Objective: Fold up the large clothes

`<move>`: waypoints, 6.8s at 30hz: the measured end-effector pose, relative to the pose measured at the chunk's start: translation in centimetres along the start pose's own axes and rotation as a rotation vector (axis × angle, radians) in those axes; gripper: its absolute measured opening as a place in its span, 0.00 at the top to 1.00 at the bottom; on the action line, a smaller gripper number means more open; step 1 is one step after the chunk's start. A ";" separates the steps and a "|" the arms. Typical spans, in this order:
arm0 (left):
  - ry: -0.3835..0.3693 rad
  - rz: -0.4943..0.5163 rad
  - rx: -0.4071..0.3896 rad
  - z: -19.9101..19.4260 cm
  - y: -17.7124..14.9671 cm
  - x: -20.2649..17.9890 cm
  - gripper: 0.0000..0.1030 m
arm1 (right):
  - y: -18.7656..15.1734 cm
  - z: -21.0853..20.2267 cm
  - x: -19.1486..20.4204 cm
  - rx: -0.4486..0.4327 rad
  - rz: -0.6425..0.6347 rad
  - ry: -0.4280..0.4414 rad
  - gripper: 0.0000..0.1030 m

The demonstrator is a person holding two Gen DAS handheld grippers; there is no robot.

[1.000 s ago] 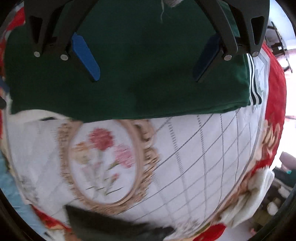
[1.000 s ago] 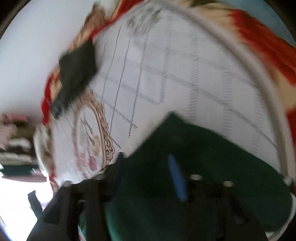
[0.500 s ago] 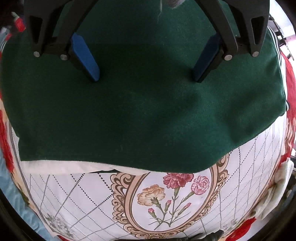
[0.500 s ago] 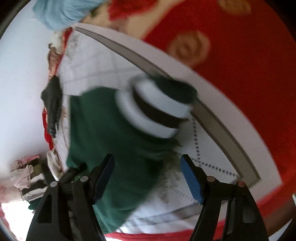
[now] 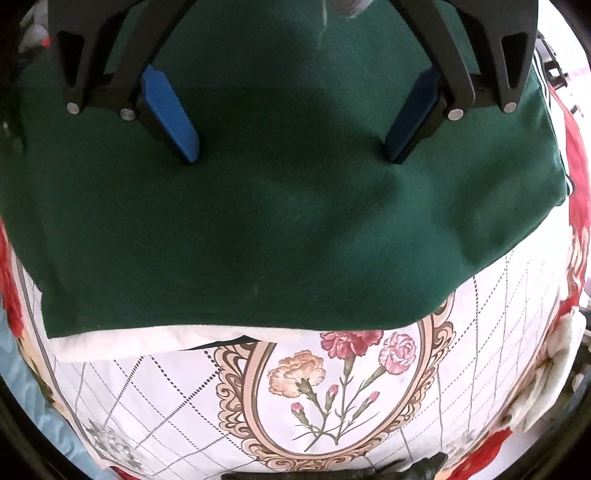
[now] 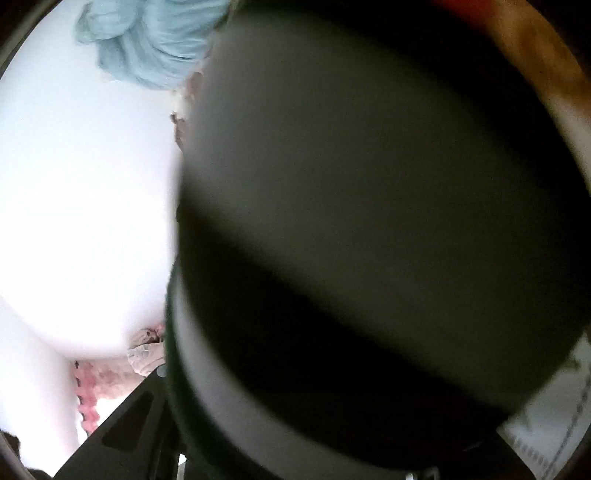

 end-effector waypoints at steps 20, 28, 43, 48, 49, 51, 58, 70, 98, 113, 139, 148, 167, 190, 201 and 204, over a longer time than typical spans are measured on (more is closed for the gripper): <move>-0.096 -0.160 0.015 0.4 0.0 2.6 0.00 | -1.0 3.0 2.0 -0.029 0.067 -0.002 0.80; -0.018 -0.226 0.052 0.0 -3.8 6.7 0.00 | -0.3 0.2 8.7 -0.097 -0.093 -0.010 0.80; -0.167 -0.408 0.010 -4.2 -5.8 11.1 0.00 | -14.8 2.8 22.3 0.031 -0.489 0.019 0.80; -0.106 -0.533 -0.062 -11.1 -9.5 21.9 0.00 | -24.7 6.0 25.7 0.153 -0.647 0.011 0.80; -0.084 -0.558 -0.069 -11.9 -10.5 24.5 0.00 | -27.2 7.0 26.0 0.188 -0.687 0.008 0.80; -0.036 -0.611 -0.081 -13.4 -12.8 28.6 0.00 | -32.2 9.1 26.2 0.254 -0.763 0.001 0.80; 0.129 -0.796 -0.096 -15.8 -22.0 40.1 0.00 | -50.5 16.5 19.3 0.513 -1.044 -0.120 0.79; 0.140 -0.904 -0.152 -18.8 -22.9 41.7 0.00 | -57.3 17.9 17.1 0.934 -1.027 -0.200 0.30; 0.217 -0.781 0.011 -4.9 -19.5 34.3 0.00 | -41.6 26.8 14.1 0.826 -1.085 -0.686 0.63; 0.137 -0.713 -0.066 -1.6 -8.0 34.2 0.00 | -41.8 32.3 16.8 0.768 -1.037 -0.463 0.69; -0.081 -1.399 -0.116 -8.8 -31.3 29.4 0.00 | -29.3 15.4 6.3 0.724 -0.604 -0.384 0.21; -0.172 -1.407 -0.260 -5.9 -27.1 30.9 0.00 | -32.8 22.5 4.9 0.998 -0.408 -0.166 0.16; -0.037 -1.279 -0.493 -15.5 -22.6 35.0 0.84 | -36.0 19.7 14.0 0.933 -0.461 -0.031 0.66; -0.229 -1.250 -0.292 -3.8 -19.2 29.9 0.27 | -26.8 21.1 9.8 0.962 -0.394 -0.166 0.41; -0.313 -1.296 -0.347 -4.4 -21.9 30.9 0.17 | -26.7 23.3 7.4 0.962 -0.396 -0.160 0.31; -0.356 -1.322 -0.374 -3.8 -22.4 30.8 0.11 | -26.8 23.8 7.0 0.989 -0.380 -0.149 0.29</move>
Point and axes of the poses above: each gripper's, at about its wrist camera, not at the fingertips, and z roughly the way its jaws point, x to its left, y to its top, the point moved 5 cm from there along z, roughly the way its jaws point, and after that the axes turned 13 degrees about -x, right-handed, at the moved point
